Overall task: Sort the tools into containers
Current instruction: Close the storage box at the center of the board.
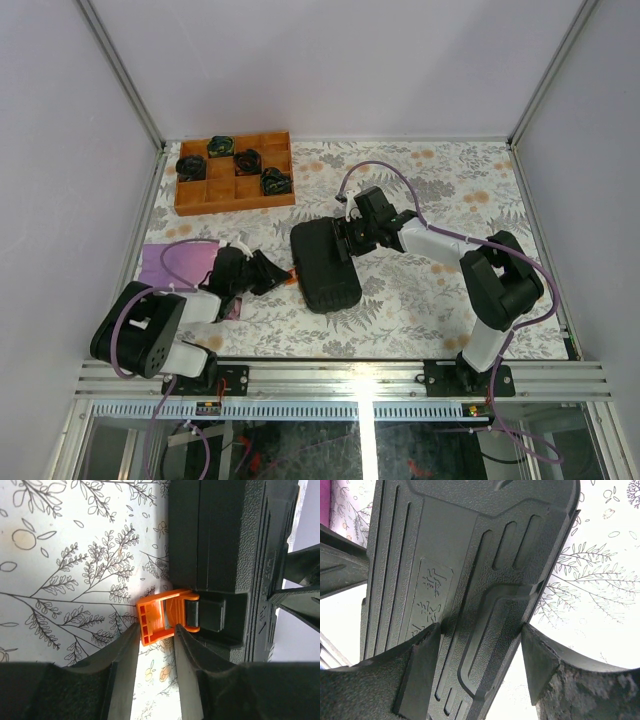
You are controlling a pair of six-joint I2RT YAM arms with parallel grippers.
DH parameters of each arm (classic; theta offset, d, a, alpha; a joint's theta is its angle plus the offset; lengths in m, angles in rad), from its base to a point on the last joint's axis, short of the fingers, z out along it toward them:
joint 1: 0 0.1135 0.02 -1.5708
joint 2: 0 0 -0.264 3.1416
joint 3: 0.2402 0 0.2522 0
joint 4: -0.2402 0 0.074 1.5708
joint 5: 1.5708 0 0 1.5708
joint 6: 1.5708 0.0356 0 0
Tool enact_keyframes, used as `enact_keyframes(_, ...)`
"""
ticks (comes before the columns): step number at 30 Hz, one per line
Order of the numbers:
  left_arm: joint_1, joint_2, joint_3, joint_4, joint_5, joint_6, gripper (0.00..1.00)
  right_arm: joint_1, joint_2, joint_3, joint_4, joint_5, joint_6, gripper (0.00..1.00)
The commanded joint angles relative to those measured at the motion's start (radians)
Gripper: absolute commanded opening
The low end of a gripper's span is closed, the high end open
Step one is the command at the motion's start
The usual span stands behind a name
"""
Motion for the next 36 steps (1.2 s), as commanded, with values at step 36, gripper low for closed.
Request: enact_keyframes(36,-0.001,-0.059,-0.067,0.274,0.114,-0.107,0.3,0.028,0.116,-0.035,-0.082,0.019,-0.033,0.64)
